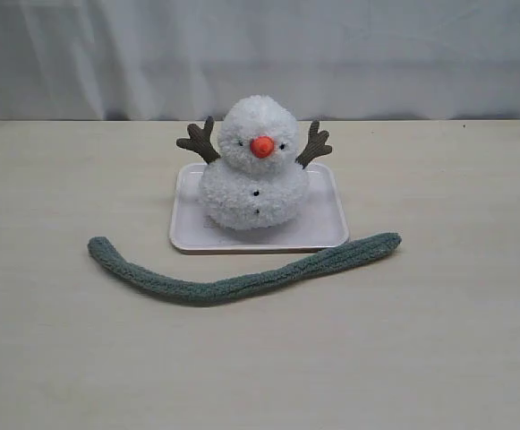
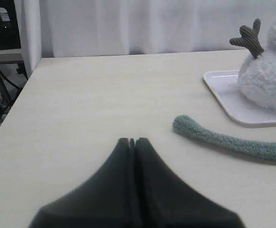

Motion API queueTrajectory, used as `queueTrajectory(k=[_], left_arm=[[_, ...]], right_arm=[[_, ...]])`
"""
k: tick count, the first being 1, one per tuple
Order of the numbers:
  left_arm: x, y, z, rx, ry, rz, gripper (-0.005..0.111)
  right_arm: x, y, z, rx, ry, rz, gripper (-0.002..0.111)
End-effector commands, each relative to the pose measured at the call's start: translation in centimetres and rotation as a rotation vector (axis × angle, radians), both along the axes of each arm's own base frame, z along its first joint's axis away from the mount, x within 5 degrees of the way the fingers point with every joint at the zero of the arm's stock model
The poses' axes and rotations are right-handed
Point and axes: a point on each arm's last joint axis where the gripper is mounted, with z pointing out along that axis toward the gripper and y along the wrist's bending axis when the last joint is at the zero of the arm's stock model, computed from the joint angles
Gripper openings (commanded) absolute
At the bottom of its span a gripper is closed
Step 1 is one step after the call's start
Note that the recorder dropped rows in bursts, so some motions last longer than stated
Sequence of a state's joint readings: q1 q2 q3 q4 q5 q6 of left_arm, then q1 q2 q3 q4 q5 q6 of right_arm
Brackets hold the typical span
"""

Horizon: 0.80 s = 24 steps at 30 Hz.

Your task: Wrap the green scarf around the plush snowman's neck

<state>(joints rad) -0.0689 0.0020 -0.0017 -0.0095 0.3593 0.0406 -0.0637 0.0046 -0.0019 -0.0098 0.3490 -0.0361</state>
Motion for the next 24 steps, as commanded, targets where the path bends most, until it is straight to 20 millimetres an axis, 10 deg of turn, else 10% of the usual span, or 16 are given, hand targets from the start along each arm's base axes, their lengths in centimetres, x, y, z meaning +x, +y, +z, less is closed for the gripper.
queueTrajectory(k=[1,9,15,24], left_arm=[[0.0,0.0,0.1,-0.006,-0.014,-0.001,0.000],[0.0,0.0,0.1,-0.006,-0.014,-0.001,0.000],[0.0,0.0,0.1,-0.006,-0.013,-0.001,0.000],[0.0,0.0,0.1,-0.006,-0.013,-0.001,0.000]], right_arm=[[0.0,0.0,0.2,-0.021,-0.023,-0.001,0.004],[0.2,0.0,3.3,-0.084,-0.366,0.004,0.004],[-2.7,0.3,9.1,0.201,-1.111,0.090,0.004],[-3.7,1.1,15.9,0.183,-1.055,0.172,0.009]])
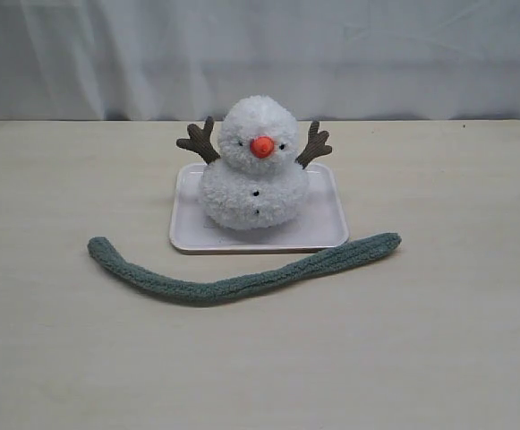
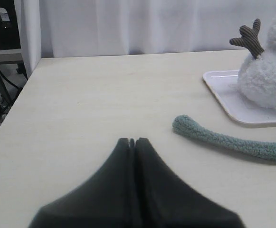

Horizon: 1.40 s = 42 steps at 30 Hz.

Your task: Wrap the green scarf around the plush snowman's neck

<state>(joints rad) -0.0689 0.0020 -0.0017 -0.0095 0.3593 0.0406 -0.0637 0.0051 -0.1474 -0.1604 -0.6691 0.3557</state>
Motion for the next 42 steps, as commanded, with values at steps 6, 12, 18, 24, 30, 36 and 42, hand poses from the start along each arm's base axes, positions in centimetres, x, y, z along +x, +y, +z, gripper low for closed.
queueTrajectory(k=[6,12,18,24,30,36,42], left_arm=[[0.0,0.0,0.1,-0.006,-0.013,-0.001,0.000],[0.0,0.0,0.1,-0.006,-0.013,-0.001,0.000],[0.0,0.0,0.1,-0.006,-0.013,-0.001,0.000],[0.0,0.0,0.1,-0.006,-0.013,-0.001,0.000],[0.0,0.0,0.1,-0.006,-0.013,-0.001,0.000],[0.0,0.0,0.1,-0.006,-0.013,-0.001,0.000],[0.0,0.0,0.1,-0.004,-0.014,0.000,0.000]], right_arm=[[2.4,-0.6,8.8,0.026,0.258,-0.055,0.063],[6.7,-0.9,12.1,-0.154,0.441,-0.211,0.087],[12.5,-2.6,12.5,-0.170,0.781,-0.344,0.086],[18.0,-3.6,9.3,-0.161,1.116,-0.371,0.086],[24.6,-1.4,4.2,-0.336,1.509,-0.017,0.086],[28.7,6.6,-2.3,-0.793,1.514,0.451,0.086],[30.6,11.7,-7.6,-0.915,1.605,0.542,0.086]])
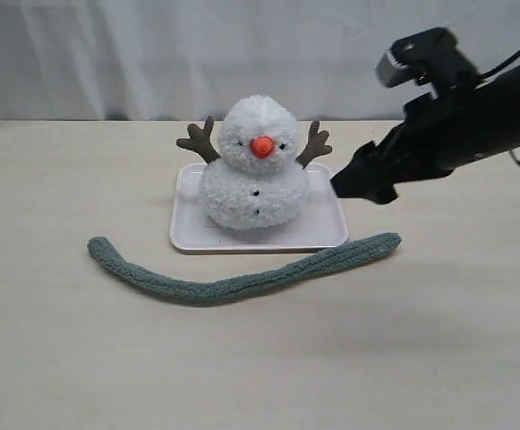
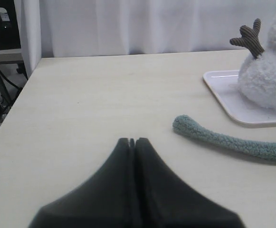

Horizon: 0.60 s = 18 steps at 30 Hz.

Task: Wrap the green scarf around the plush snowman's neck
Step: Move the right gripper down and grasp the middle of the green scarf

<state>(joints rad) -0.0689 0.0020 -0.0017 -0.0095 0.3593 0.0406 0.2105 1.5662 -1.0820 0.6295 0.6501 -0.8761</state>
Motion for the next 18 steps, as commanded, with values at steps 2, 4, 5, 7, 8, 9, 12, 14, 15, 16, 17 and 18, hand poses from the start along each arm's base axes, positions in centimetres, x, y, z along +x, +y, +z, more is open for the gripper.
queueTrajectory(k=[2,4,5,7,8,9,12,14,15,16,17,18], left_arm=[[0.0,0.0,0.1,-0.004,-0.014,0.000,0.000],[0.0,0.0,0.1,-0.004,-0.014,0.000,0.000],[0.0,0.0,0.1,-0.004,-0.014,0.000,0.000],[0.0,0.0,0.1,-0.004,-0.014,0.000,0.000],[0.0,0.0,0.1,-0.004,-0.014,0.000,0.000],[0.0,0.0,0.1,-0.004,-0.014,0.000,0.000],[0.0,0.0,0.1,-0.004,-0.014,0.000,0.000],[0.0,0.0,0.1,-0.004,-0.014,0.000,0.000],[0.0,0.0,0.1,-0.004,-0.014,0.000,0.000],[0.0,0.0,0.1,-0.004,-0.014,0.000,0.000],[0.0,0.0,0.1,-0.004,-0.014,0.000,0.000],[0.0,0.0,0.1,-0.004,-0.014,0.000,0.000]], right_arm=[[0.9,3.9,-3.8,-0.165,0.006,0.214,0.086],[1.1,5.3,-4.7,-0.229,-0.003,0.277,0.086],[1.3,6.0,-5.2,-0.254,-0.010,0.302,0.086],[1.5,7.4,-6.0,-0.295,-0.029,0.336,0.086],[1.7,8.2,-6.3,-0.310,-0.044,0.354,0.086],[1.8,8.8,-6.6,-0.319,-0.056,0.370,0.086],[2.0,10.5,-7.9,-0.382,-0.089,0.448,0.086],[2.1,11.4,-9.0,-0.441,-0.105,0.512,0.086],[2.1,11.8,-9.5,-0.461,-0.114,0.535,0.086],[2.2,12.1,-10.1,-0.477,-0.117,0.553,0.086],[2.1,12.5,-10.7,-0.494,-0.127,0.575,0.086],[2.1,12.8,-11.3,-0.510,-0.133,0.599,0.086]])
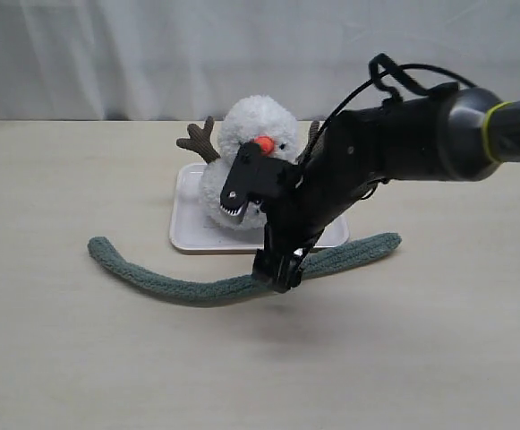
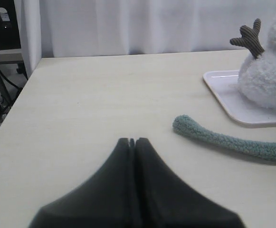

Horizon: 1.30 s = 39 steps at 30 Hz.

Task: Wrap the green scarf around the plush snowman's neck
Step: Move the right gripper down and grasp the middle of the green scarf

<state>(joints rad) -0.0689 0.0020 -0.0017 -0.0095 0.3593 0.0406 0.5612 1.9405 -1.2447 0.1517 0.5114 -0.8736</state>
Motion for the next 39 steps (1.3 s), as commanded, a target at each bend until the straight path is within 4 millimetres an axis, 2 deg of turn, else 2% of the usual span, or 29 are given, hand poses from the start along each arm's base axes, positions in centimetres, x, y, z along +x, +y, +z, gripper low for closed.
queueTrajectory(k=[1,10,13,18,27,30,34,38,39], left_arm=[[0.0,0.0,0.1,-0.004,-0.014,0.000,0.000],[0.0,0.0,0.1,-0.004,-0.014,0.000,0.000],[0.0,0.0,0.1,-0.004,-0.014,0.000,0.000],[0.0,0.0,0.1,-0.004,-0.014,0.000,0.000],[0.0,0.0,0.1,-0.004,-0.014,0.000,0.000],[0.0,0.0,0.1,-0.004,-0.014,0.000,0.000],[0.0,0.0,0.1,-0.004,-0.014,0.000,0.000],[0.0,0.0,0.1,-0.004,-0.014,0.000,0.000],[0.0,0.0,0.1,-0.004,-0.014,0.000,0.000]], right_arm=[[0.2,1.3,-2.3,-0.071,-0.044,0.095,0.086],[0.3,1.8,-4.5,-0.102,-0.050,0.138,0.086],[0.3,1.8,-5.1,-0.113,-0.038,0.145,0.080],[0.2,1.7,-6.0,-0.134,-0.013,0.161,0.057],[-0.3,1.4,-6.3,-0.159,0.044,0.161,0.005],[-0.2,1.4,-5.4,-0.148,0.025,0.160,0.004],[-0.2,1.4,-3.1,-0.120,-0.024,0.157,0.004],[-0.4,1.3,0.4,-0.075,-0.101,0.152,0.004],[-0.7,1.1,2.9,-0.040,-0.160,0.147,0.004]])
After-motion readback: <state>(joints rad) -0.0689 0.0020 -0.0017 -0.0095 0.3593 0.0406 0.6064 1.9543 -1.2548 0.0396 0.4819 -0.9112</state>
